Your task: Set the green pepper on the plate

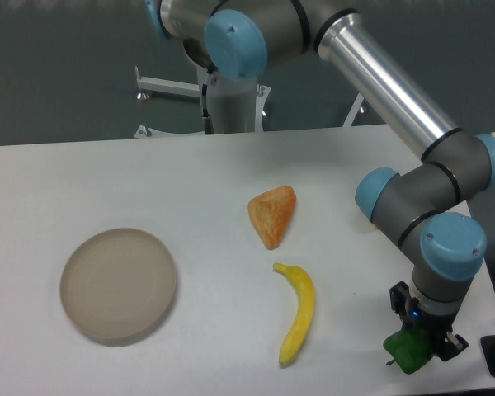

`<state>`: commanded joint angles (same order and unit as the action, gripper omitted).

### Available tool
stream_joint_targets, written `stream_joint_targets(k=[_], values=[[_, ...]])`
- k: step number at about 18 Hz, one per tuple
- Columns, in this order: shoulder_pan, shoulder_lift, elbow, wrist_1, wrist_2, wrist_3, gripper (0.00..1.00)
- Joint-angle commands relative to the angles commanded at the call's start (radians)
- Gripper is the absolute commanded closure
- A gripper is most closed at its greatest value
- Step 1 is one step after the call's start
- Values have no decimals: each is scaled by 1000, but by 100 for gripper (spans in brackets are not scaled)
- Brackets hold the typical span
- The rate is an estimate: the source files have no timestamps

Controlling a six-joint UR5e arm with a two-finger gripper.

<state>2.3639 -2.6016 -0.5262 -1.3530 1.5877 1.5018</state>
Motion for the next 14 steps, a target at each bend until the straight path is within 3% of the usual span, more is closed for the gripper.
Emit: stream_joint_targets(k=[14], values=[[0,5,-5,0,-15,-15,62]])
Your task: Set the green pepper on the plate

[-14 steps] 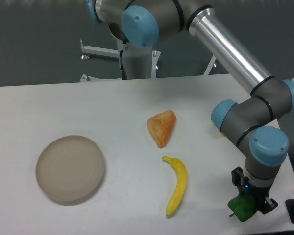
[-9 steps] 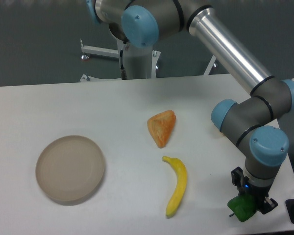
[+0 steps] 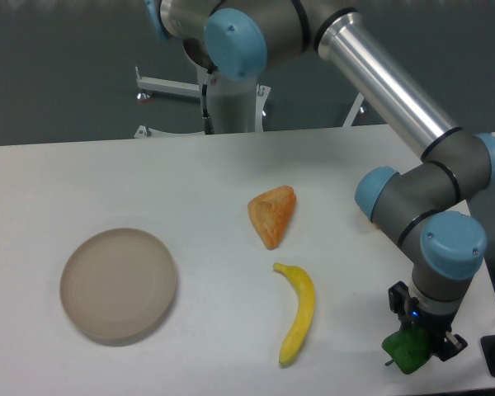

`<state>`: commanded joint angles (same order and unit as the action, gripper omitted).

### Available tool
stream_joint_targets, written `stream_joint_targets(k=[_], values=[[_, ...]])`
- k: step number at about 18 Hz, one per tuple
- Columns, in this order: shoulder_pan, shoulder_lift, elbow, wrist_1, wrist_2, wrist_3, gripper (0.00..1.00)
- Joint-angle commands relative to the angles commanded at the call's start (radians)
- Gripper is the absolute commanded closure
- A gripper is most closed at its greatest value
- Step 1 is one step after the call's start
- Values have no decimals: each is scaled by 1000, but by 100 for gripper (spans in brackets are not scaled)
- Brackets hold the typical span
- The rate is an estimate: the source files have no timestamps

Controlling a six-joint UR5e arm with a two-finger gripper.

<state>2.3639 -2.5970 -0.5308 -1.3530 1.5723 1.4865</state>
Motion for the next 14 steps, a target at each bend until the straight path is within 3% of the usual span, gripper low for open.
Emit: stream_joint_targets(k=[10,14], values=[[-5,9,-15,-6,-5,-32,62],[-26,61,-76,-9,-18,-57,62]])
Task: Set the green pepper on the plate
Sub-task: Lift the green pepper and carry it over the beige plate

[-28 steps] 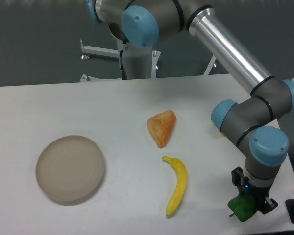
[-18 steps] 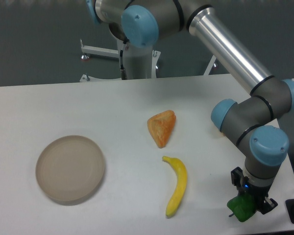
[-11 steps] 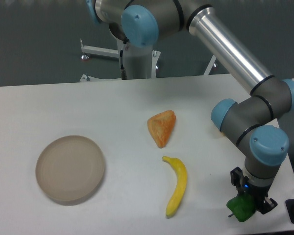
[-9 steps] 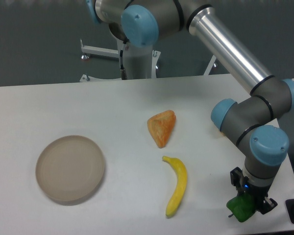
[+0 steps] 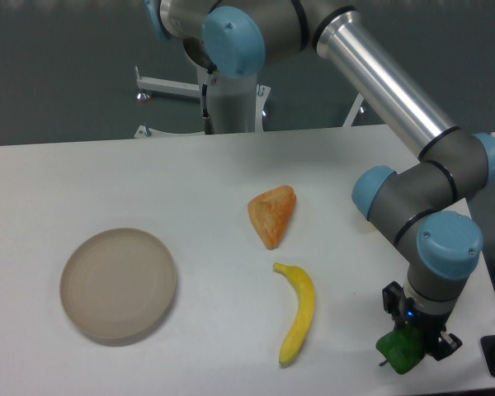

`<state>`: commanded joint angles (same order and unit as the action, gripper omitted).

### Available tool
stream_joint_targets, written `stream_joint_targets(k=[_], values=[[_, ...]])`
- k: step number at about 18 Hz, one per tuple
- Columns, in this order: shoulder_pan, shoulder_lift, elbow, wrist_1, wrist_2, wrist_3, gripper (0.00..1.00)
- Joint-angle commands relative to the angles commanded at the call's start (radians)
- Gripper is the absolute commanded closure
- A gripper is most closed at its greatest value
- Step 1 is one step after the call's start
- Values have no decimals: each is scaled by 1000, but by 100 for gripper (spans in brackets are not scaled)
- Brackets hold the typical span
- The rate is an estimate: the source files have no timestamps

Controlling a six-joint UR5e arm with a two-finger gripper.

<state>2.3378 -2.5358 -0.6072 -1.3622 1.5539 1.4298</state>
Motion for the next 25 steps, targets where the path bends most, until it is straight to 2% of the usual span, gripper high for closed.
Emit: stream_joint_targets(k=[5,8,10,12,16,21,23,25], values=[[-44,80,-95,0,-18,-84,62],[-83,123,-138,0,-49,-193,62],[-106,167,-189,0,-106,-264,63],[-132,227,-277,9,-141,-331,63],[-195,328,-431,54,-143,-377,63],[-288,382,-511,63,-150,-477,63],[-334,393,-546,113,-156,-520,63],[-370,413,-606,187,-155,-548,63]])
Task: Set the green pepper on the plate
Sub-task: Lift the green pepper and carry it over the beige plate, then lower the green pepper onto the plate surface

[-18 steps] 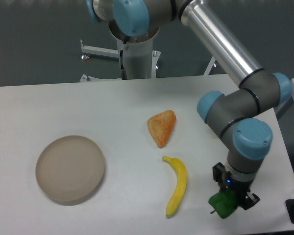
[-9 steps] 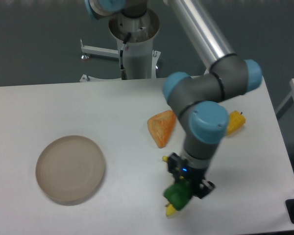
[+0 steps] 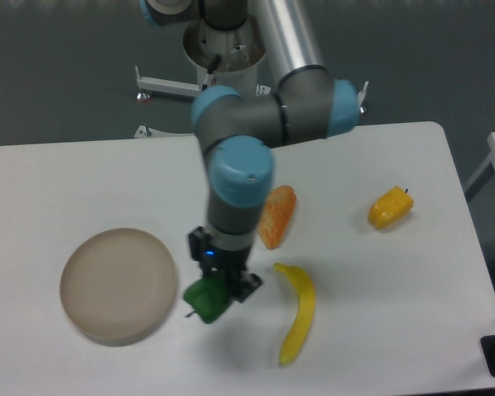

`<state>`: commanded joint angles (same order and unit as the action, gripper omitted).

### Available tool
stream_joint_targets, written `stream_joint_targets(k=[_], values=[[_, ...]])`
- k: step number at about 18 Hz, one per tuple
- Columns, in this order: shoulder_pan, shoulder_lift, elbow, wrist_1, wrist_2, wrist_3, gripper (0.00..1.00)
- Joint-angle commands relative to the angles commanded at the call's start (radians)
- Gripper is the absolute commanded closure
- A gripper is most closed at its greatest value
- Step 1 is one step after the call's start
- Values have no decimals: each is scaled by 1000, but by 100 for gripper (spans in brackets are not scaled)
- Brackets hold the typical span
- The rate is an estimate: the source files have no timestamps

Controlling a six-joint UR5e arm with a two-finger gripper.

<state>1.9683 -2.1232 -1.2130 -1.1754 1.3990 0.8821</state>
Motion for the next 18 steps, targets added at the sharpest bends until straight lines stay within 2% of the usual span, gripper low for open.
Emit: stream_joint_targets(k=[4,6,12,18], values=[[-48,37,-126,112,-21,1,63],[-71,51,-166,131,-40,3,63],[-109,40,-230,215,-40,27,63],[-117,19,-247,227,-40,32,63]])
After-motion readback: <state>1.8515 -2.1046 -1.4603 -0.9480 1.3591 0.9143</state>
